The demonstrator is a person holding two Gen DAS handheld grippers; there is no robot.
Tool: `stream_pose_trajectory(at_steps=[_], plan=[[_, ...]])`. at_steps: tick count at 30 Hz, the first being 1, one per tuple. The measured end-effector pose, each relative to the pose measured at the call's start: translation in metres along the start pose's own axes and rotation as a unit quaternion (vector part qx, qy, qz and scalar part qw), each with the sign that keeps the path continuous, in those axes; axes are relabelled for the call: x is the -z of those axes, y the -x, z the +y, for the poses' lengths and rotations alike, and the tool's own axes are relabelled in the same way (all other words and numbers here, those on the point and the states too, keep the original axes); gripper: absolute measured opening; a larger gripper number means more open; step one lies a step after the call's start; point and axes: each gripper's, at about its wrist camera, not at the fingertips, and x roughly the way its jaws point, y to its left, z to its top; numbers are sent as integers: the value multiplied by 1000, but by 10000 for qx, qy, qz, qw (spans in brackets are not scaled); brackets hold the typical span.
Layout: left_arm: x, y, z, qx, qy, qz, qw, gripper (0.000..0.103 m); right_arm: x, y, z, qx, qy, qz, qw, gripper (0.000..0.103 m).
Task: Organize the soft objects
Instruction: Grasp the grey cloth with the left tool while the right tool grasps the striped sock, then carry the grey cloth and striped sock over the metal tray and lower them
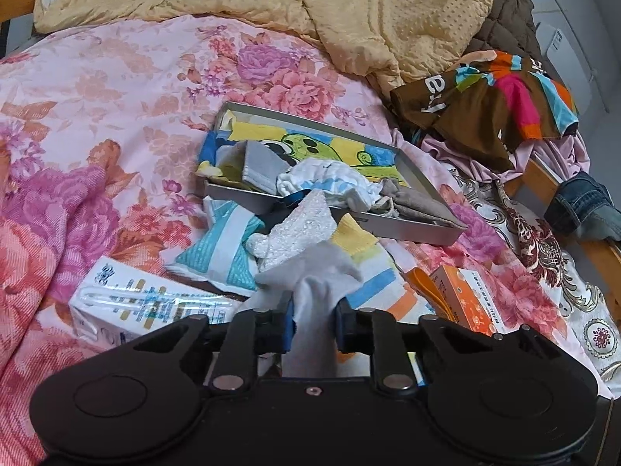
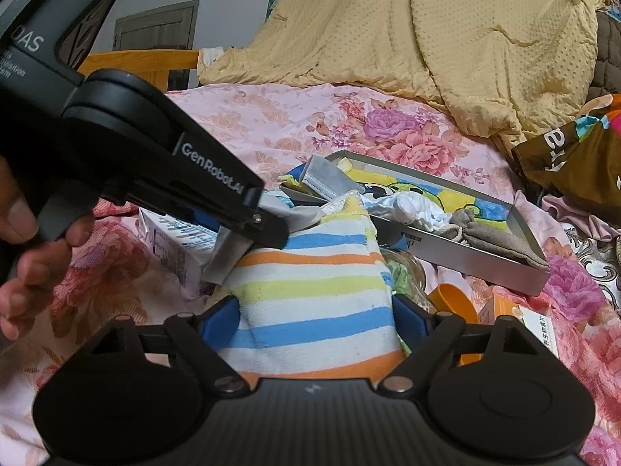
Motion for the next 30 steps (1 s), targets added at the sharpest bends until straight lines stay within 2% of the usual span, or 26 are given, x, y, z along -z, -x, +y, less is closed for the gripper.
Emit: stream_pose_trajectory(at_steps=[5, 8, 10, 11, 13, 15, 21, 30], plan=[[5, 8, 6, -1, 168, -76, 9998, 16, 1, 3, 5, 9, 115, -65, 9999, 78], [8, 16, 8, -49, 262, -130, 9996, 15, 1, 7, 7, 4, 198, -120, 9997, 71], [11, 23, 8, -83, 283, -181, 9994, 15, 0, 11, 10, -57, 246, -193, 9995, 54], [12, 26, 9, -93, 311, -201, 9993, 15, -1, 13, 12, -96, 260, -216, 9994, 48], [14, 34, 10, -129, 393, -241, 9989, 15, -1, 17, 16, -147, 291, -241, 9992, 29], [16, 41, 11, -185, 381, -259, 9988, 15, -1, 19, 20, -105, 395, -239, 9989, 23], [22, 67, 9, -277, 370, -359, 9983, 15, 3, 24, 22, 128, 553, -262, 9980, 22], [27, 99, -9, -278, 195, -513, 9981, 15, 4, 53, 19, 421, 645, -565, 9954, 19]])
